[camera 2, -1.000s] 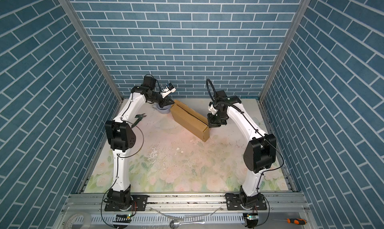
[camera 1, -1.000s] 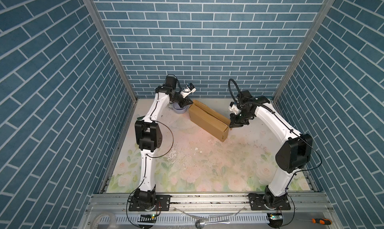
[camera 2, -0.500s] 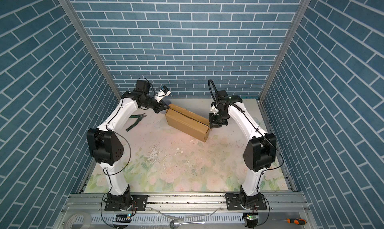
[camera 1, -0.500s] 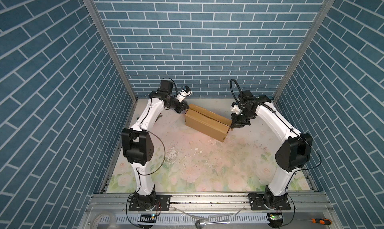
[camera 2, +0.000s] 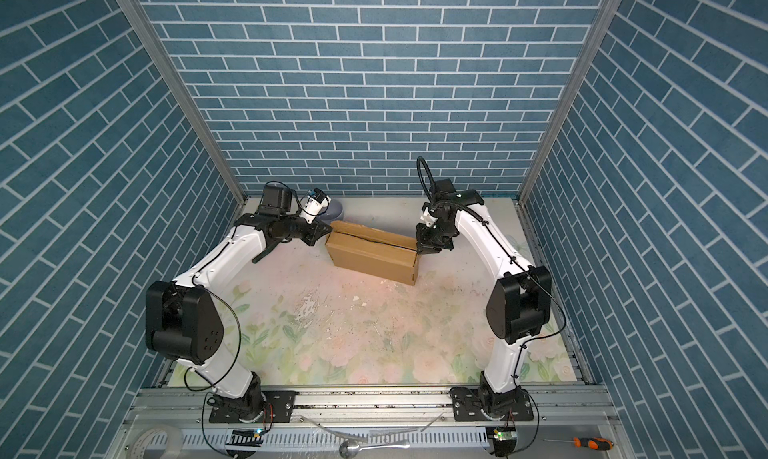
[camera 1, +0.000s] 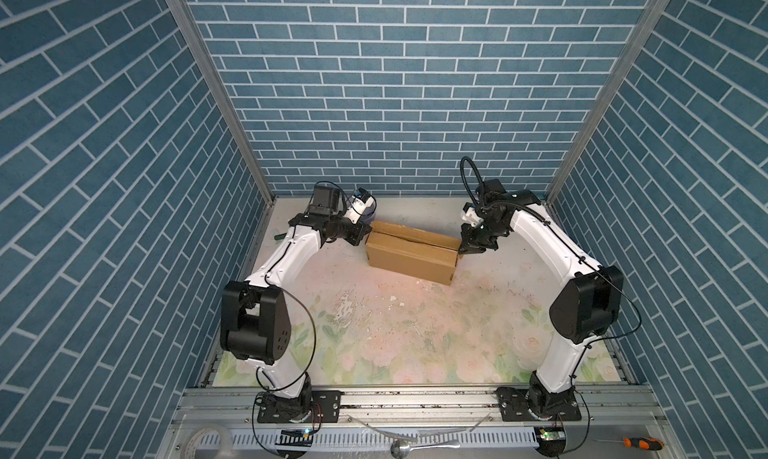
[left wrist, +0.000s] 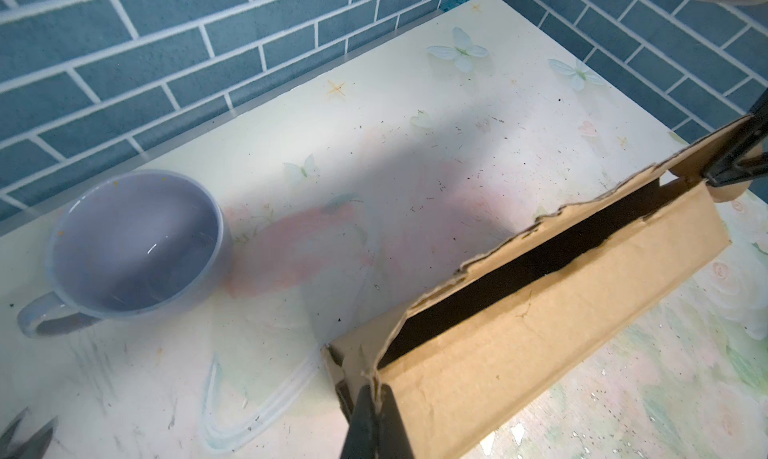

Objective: Fold the paper box

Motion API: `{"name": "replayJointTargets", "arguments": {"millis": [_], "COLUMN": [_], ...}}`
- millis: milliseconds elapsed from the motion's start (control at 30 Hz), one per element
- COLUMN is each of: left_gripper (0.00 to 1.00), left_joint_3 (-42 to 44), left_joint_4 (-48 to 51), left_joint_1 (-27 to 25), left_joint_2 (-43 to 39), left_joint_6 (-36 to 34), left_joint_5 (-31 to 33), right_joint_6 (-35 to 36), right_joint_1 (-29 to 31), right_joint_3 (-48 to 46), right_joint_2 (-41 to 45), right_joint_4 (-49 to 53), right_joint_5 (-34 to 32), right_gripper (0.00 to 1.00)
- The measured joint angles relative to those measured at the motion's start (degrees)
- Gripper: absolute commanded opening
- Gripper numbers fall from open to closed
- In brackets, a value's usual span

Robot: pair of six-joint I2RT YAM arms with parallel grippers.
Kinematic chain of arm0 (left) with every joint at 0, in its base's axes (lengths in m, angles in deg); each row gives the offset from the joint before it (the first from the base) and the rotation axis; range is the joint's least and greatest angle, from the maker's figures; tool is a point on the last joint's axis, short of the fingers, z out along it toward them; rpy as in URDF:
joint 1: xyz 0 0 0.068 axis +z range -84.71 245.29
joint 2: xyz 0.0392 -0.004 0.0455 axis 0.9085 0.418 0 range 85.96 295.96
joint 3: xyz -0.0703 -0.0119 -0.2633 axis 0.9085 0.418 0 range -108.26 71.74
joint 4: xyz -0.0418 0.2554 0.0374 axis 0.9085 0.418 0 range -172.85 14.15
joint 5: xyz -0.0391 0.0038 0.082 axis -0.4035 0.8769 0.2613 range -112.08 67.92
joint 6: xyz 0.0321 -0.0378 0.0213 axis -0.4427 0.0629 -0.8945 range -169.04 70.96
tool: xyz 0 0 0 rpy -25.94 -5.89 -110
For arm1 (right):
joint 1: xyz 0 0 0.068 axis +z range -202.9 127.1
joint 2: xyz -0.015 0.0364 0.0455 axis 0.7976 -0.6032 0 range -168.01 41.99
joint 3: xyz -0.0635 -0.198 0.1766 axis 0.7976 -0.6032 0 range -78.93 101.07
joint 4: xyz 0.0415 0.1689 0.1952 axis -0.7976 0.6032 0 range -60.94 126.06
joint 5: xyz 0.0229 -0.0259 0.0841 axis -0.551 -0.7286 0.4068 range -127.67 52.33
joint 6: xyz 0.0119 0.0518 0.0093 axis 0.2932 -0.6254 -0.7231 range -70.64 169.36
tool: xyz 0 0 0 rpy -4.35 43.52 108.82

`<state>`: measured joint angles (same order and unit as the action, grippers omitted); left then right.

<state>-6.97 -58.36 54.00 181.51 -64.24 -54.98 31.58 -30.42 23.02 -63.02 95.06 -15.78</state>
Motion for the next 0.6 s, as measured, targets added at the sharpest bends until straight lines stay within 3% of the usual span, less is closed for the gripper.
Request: {"name": "replayJointTargets", "arguments": {"millis": [167,600], "left_gripper": [0.0,0.0], "left_joint_3": [2.3,-0.1], "left_joint_4": [-3.5,-1.0], "left_joint_1": [-0.2,-0.3], "left_joint_2": [-0.9,-1.1], "left_joint_6": [2.9,7.5], "left_joint_5": [0.8,1.1], "right_joint_6": [-0.5,-0.5], "right_joint_1": [0.0,0.0], "right_joint_3": [0.0,0.2], "right_joint_2": [-0.1,-0.5], "right_joint_4": [-0.6,-1.0], "right_joint_5": [0.0,-0.2], "right_gripper": [0.0,0.0]}}
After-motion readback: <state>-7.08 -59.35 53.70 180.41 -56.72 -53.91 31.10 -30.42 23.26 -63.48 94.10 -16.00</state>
